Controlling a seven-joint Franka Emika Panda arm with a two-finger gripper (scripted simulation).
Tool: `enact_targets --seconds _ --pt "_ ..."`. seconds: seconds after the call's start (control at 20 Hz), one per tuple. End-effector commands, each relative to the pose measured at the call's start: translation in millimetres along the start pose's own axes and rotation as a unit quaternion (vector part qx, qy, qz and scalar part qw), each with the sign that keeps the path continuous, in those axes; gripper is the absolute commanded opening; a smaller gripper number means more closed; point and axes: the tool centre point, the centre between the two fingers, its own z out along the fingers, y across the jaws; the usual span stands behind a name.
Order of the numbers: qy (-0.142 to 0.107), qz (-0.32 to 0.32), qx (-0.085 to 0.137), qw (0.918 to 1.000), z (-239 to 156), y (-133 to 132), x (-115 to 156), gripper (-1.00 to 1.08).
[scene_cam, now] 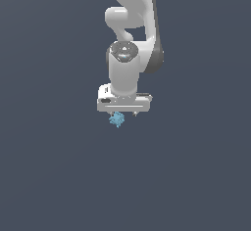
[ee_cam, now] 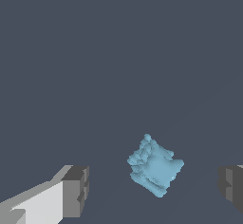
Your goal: Pick up the object and move it to a goal position.
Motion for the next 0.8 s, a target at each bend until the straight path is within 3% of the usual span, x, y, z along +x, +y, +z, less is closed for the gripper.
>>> enact_targets --seconds 0.0,0.4,0.75 --pt "0.000 0.000 0.000 1.0000 0 0 0 1.00" --pt "0.017 0.037 0.009 0.9992 -12 20 8 1.00" --pt "0.017 0.032 0.009 0.9993 -11 21 7 1.00"
